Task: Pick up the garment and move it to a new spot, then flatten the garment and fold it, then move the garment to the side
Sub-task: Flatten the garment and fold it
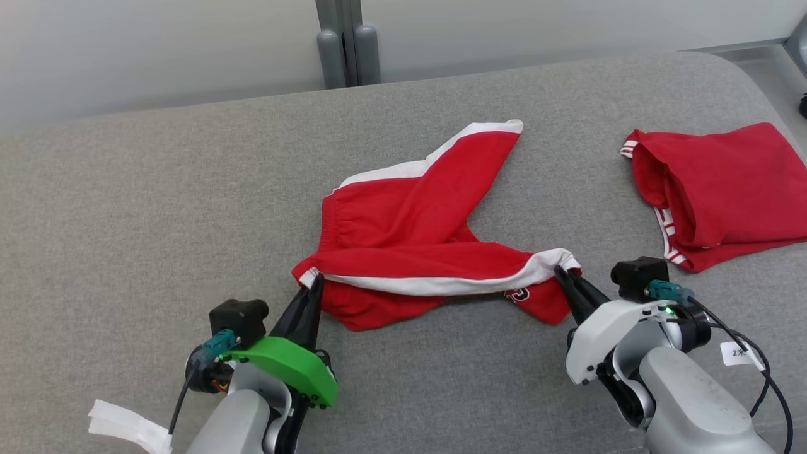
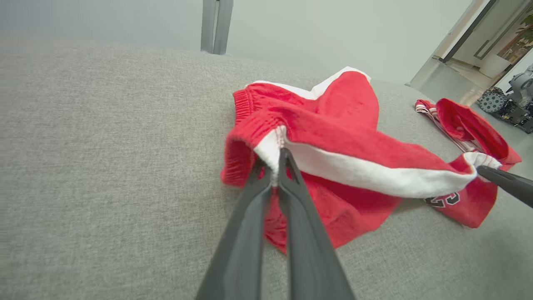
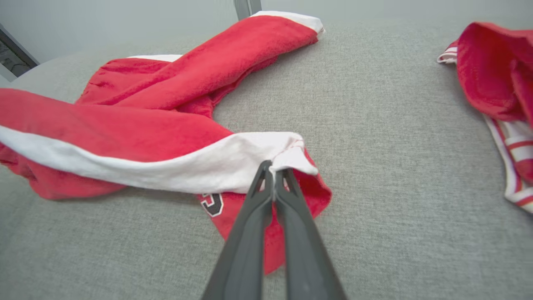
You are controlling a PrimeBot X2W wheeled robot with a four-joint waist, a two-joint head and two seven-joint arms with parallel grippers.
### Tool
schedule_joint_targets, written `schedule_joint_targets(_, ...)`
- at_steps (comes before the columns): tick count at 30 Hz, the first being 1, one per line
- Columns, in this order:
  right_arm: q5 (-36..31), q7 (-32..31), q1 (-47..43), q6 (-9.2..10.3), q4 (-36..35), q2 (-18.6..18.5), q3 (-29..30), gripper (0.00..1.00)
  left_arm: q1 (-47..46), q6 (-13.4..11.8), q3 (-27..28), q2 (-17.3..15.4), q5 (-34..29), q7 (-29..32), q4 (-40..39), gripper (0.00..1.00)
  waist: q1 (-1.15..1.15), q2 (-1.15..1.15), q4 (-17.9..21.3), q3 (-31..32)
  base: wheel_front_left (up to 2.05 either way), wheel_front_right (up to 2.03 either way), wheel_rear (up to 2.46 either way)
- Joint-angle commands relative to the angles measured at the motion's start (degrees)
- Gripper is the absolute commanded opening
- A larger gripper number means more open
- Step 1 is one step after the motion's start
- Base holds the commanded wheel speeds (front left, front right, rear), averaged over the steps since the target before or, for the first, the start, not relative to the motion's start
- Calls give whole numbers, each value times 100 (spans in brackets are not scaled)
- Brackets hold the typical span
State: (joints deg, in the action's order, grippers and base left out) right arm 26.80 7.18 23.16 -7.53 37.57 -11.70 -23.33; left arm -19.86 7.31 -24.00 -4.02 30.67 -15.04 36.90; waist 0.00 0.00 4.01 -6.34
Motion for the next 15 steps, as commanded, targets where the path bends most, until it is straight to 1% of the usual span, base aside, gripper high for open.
schedule_joint_targets(1,50,103,88,10,-38,-46,21,0,-82,24,63,-40,-13,-12,-78,0,0,0,-1,14,0,0,0)
schedule_joint_targets(4,96,273,101,10,-158,-121,67,0,15,24,144,-54,58,-13,-309,0,0,0,2,52,0,0,0)
schedule_joint_targets(9,79,467,171,10,-616,-296,223,0,26,24,207,-148,64,-13,-882,0,0,0,19,127,0,0,0)
schedule_joint_targets(13,124,491,229,9,-1187,-397,432,0,-185,17,255,-209,90,24,-1435,0,0,0,30,164,0,0,0)
schedule_joint_targets(15,127,425,319,9,-1553,-481,557,0,-330,-36,234,-265,30,148,-1694,0,0,0,43,173,0,0,0)
